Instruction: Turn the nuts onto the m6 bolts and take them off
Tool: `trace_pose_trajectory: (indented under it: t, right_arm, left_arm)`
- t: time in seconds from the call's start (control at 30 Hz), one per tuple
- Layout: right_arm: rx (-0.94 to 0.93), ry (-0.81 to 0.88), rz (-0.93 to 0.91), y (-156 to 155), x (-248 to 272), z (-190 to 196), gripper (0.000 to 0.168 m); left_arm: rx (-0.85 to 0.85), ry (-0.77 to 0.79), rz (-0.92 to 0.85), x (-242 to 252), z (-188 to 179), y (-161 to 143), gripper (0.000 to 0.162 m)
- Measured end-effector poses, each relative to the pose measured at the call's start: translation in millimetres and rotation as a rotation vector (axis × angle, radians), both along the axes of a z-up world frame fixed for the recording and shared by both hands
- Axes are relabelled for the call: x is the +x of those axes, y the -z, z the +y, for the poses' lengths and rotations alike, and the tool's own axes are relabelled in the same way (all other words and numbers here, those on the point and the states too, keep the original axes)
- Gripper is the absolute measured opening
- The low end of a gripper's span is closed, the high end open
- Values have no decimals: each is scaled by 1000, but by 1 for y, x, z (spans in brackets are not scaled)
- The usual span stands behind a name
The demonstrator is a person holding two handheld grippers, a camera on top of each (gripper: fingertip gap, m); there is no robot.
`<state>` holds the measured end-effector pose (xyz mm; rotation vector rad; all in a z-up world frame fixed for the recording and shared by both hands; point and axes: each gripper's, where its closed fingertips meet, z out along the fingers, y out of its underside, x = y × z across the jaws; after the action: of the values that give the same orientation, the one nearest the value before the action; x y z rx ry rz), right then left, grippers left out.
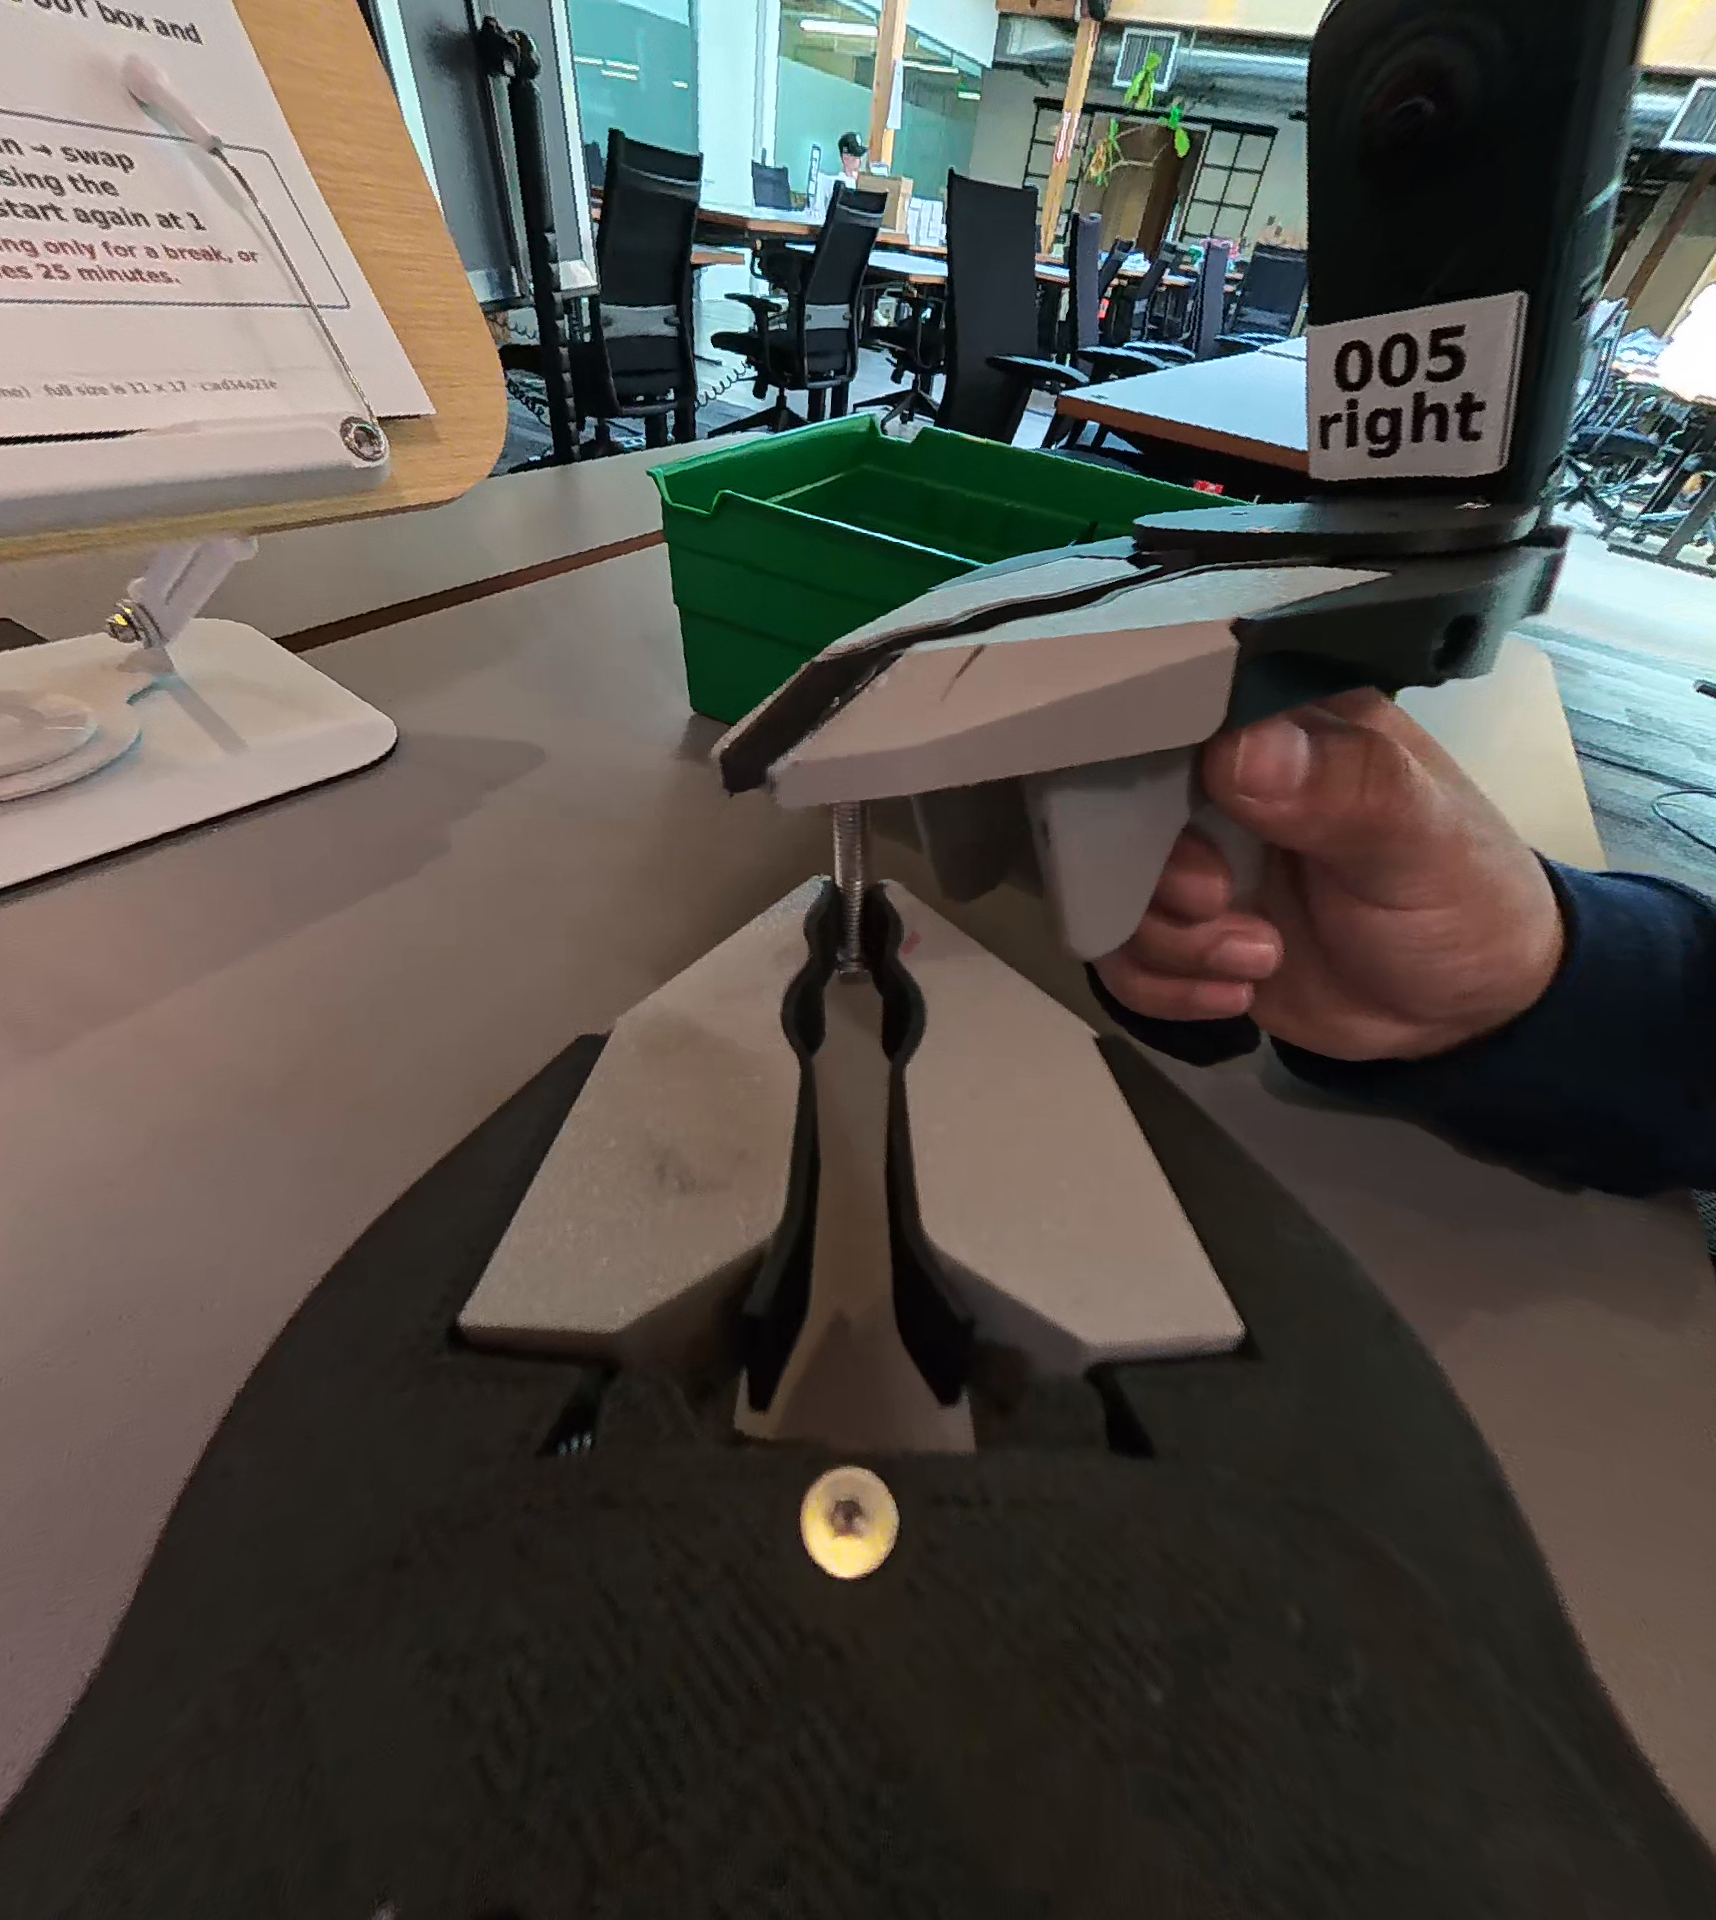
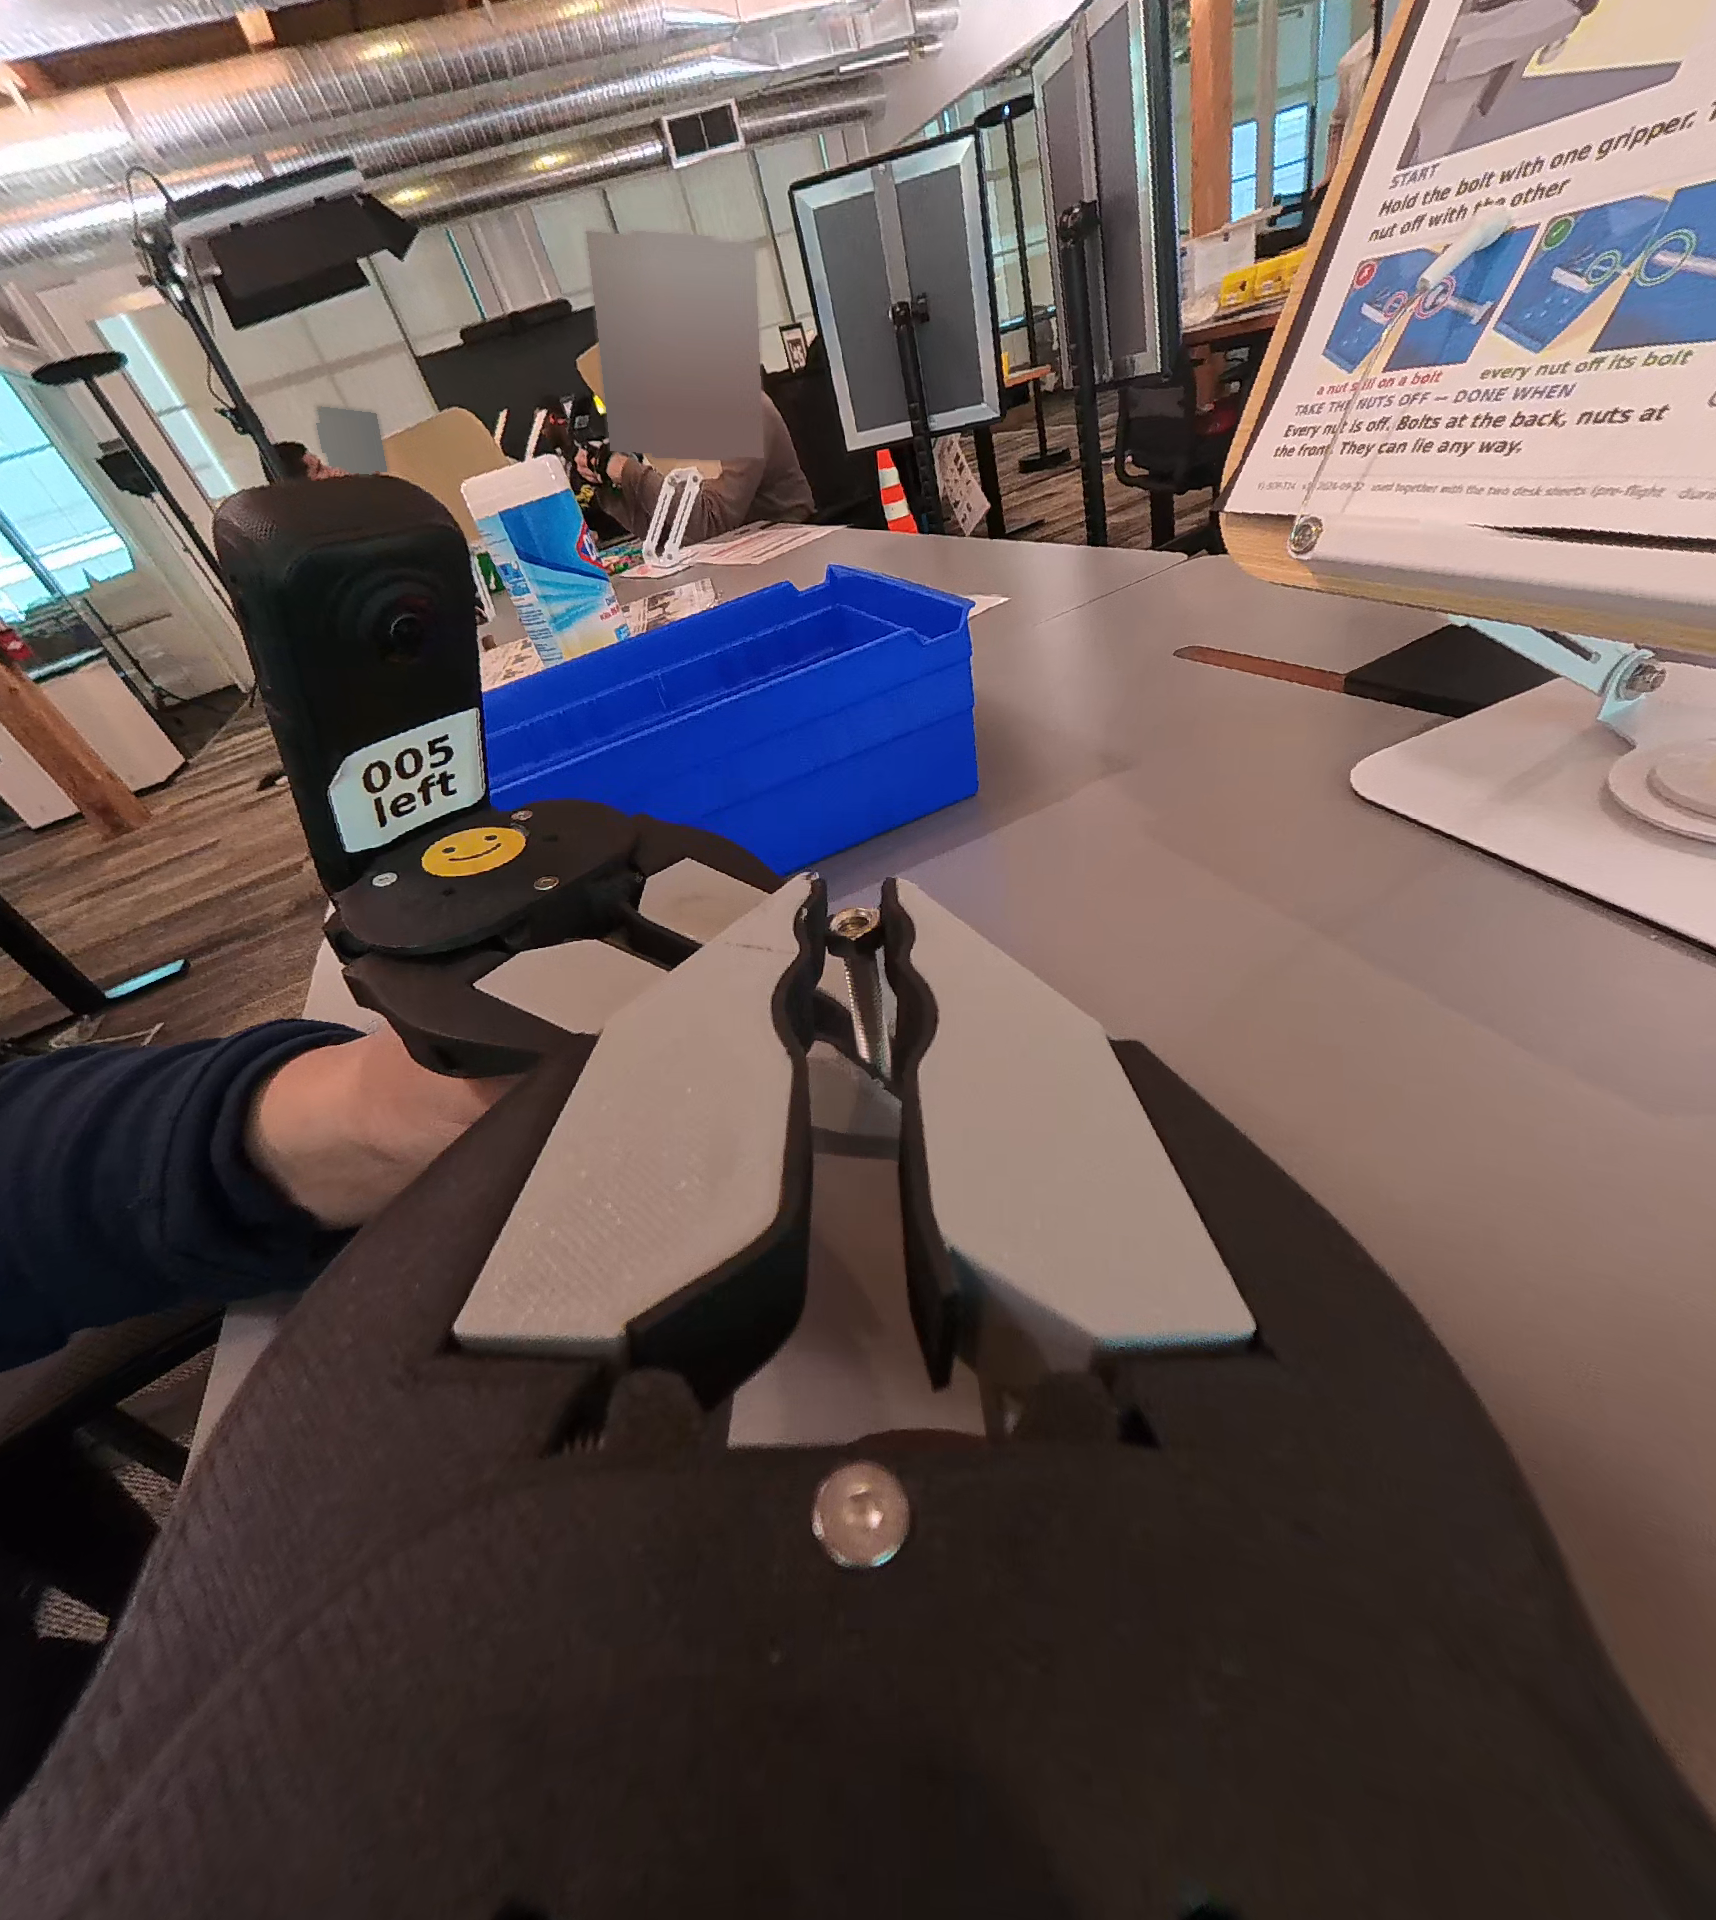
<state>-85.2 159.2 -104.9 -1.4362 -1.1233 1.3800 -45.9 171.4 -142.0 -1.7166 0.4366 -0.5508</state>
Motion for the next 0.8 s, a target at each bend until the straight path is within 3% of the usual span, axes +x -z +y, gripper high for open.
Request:
trace_pose_trajectory:
  t: [0.23,0.8]
  right_arm:
    - [-21,5,-10,2,2,3,7]
    - [-38,-18,-5,1,1,-2,7]
  left_arm:
    - [17,1,-1,0,-1,-4,11]
    - [60,-8,-6,-4,-3,-14,4]
